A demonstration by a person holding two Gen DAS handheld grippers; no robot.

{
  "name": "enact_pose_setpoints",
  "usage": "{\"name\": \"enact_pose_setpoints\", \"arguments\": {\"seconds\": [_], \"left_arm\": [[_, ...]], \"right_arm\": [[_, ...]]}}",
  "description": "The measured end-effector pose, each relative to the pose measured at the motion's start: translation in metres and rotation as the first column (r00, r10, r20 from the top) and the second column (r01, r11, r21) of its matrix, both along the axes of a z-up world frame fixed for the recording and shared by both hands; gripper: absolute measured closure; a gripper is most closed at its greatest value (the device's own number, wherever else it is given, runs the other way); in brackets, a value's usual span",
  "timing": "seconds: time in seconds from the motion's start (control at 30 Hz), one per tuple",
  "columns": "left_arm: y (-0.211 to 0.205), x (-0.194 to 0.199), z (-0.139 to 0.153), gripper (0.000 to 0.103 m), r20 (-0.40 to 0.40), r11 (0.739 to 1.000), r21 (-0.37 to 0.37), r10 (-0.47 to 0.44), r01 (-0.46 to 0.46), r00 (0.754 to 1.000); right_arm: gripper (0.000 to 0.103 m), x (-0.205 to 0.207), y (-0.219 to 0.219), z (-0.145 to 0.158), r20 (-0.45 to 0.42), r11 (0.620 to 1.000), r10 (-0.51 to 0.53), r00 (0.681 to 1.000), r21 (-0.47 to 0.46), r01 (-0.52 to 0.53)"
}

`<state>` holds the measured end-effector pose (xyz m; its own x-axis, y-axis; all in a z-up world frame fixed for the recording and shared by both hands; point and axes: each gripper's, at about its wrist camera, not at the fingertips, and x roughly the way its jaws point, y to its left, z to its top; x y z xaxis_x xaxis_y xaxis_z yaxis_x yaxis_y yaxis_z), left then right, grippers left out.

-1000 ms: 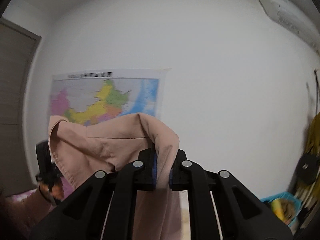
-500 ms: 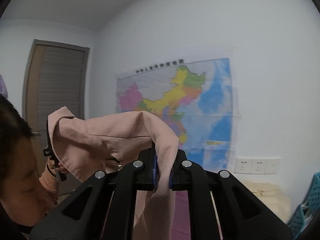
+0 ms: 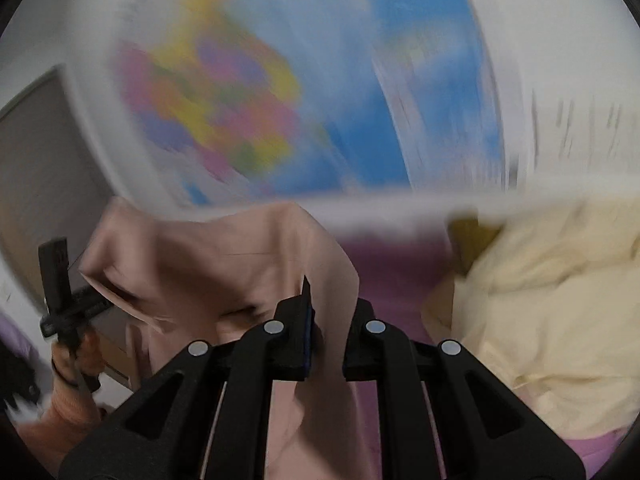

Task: Fold large clothes
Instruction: 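Lift the pink-beige jacket with both grippers and shake it out, then lay the jacket flat on the pink sheet and open both grippers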

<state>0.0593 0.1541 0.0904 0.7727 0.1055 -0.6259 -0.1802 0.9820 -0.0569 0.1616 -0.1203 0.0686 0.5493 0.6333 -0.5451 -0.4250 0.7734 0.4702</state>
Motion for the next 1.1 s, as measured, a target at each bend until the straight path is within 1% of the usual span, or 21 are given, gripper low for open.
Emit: {"name": "enact_pose_setpoints", "arguments": {"seconds": [0.03, 0.07, 0.13, 0.17, 0.2, 0.27, 0.4, 0.47, 0.53, 0.57, 0.6, 0.63, 0.67, 0.7, 0.73, 0.77, 0.8, 0.83, 0.9, 1.03, 1.1], "left_arm": [[0.009, 0.028, -0.033, 0.092, -0.085, 1.000, -0.015, 0.011, -0.013, 0.996], [0.015, 0.043, -0.054, 0.092, -0.137, 0.999, -0.029, 0.017, -0.021, 0.990], [0.027, 0.069, -0.089, 0.092, -0.200, 0.998, -0.057, 0.027, -0.039, 0.979], [0.035, 0.080, -0.104, 0.092, -0.229, 0.996, -0.073, 0.033, -0.051, 0.973], [0.042, 0.087, -0.111, 0.092, -0.239, 0.994, -0.093, 0.039, -0.063, 0.970], [0.055, 0.098, -0.116, 0.092, -0.245, 0.989, -0.137, 0.027, -0.063, 0.969], [0.068, 0.119, -0.119, 0.091, -0.250, 0.986, -0.159, -0.003, -0.038, 0.968], [0.069, 0.137, -0.125, 0.084, -0.273, 0.985, -0.162, 0.005, -0.051, 0.962], [0.073, 0.148, -0.136, 0.079, -0.293, 0.982, -0.177, 0.006, -0.060, 0.956], [0.077, 0.153, -0.143, 0.069, -0.307, 0.980, -0.188, -0.002, -0.059, 0.952], [0.079, 0.156, -0.145, 0.065, -0.308, 0.978, -0.197, 0.000, -0.064, 0.951], [0.083, 0.154, -0.145, 0.058, -0.299, 0.975, -0.211, 0.002, -0.068, 0.954], [0.089, 0.149, -0.145, 0.049, -0.284, 0.968, -0.239, 0.002, -0.073, 0.959], [0.093, 0.144, -0.143, 0.047, -0.268, 0.962, -0.264, -0.006, -0.068, 0.963], [0.098, 0.133, -0.139, 0.044, -0.234, 0.953, -0.299, -0.031, -0.042, 0.972], [0.099, 0.124, -0.134, 0.037, -0.211, 0.949, -0.315, -0.046, -0.023, 0.976], [0.100, 0.116, -0.129, 0.033, -0.192, 0.947, -0.322, -0.058, -0.008, 0.980], [0.099, 0.105, -0.123, 0.032, -0.165, 0.948, -0.317, -0.072, 0.016, 0.984], [0.093, 0.088, -0.113, 0.030, -0.133, 0.955, -0.291, -0.098, 0.055, 0.986], [0.078, 0.053, -0.105, 0.028, -0.105, 0.968, -0.223, -0.140, 0.114, 0.985], [0.070, 0.031, -0.107, 0.028, -0.098, 0.969, -0.204, -0.161, 0.139, 0.982]], "right_arm": [[0.094, 0.009, 0.005, -0.017, -0.030, 1.000, 0.001, 1.000, -0.023, -0.002], [0.094, 0.026, 0.016, -0.042, -0.074, 0.998, -0.017, 0.997, -0.054, 0.013], [0.094, 0.048, 0.030, -0.073, -0.111, 0.995, -0.023, 0.994, -0.099, 0.012], [0.094, 0.056, 0.033, -0.082, -0.120, 0.994, -0.037, 0.992, -0.110, 0.024], [0.094, 0.060, 0.034, -0.088, -0.132, 0.994, -0.038, 0.991, -0.104, 0.024], [0.094, 0.067, 0.033, -0.090, -0.128, 0.994, -0.047, 0.991, -0.108, 0.034], [0.094, 0.088, 0.024, -0.086, -0.113, 0.992, -0.095, 0.989, -0.094, 0.084], [0.094, 0.104, 0.025, -0.095, -0.127, 0.989, -0.115, 0.985, -0.102, 0.103], [0.093, 0.119, 0.031, -0.105, -0.142, 0.982, -0.140, 0.980, -0.147, 0.119], [0.089, 0.122, 0.034, -0.112, -0.153, 0.977, -0.154, 0.976, -0.174, 0.126], [0.087, 0.123, 0.035, -0.115, -0.163, 0.974, -0.166, 0.972, -0.183, 0.136], [0.077, 0.121, 0.036, -0.115, -0.162, 0.975, -0.163, 0.973, -0.180, 0.133], [0.062, 0.113, 0.036, -0.109, -0.135, 0.973, -0.162, 0.977, -0.186, 0.136], [0.050, 0.105, 0.035, -0.101, -0.104, 0.969, -0.176, 0.979, -0.196, 0.154], [0.036, 0.096, 0.031, -0.094, -0.072, 0.968, -0.184, 0.980, -0.189, 0.168], [0.032, 0.082, 0.026, -0.081, -0.029, 0.971, -0.182, 0.983, -0.164, 0.175], [0.027, 0.069, 0.023, -0.072, -0.002, 0.972, -0.173, 0.985, -0.159, 0.171], [0.027, 0.061, 0.024, -0.067, 0.010, 0.972, -0.164, 0.986, -0.168, 0.164], [0.027, 0.035, 0.029, -0.060, 0.026, 0.966, -0.124, 0.992, -0.227, 0.127], [0.028, 0.003, 0.049, -0.067, 0.011, 0.954, -0.039, 0.999, -0.297, 0.041], [0.029, -0.017, 0.057, -0.077, 0.005, 0.950, 0.010, 1.000, -0.312, -0.008]]}}
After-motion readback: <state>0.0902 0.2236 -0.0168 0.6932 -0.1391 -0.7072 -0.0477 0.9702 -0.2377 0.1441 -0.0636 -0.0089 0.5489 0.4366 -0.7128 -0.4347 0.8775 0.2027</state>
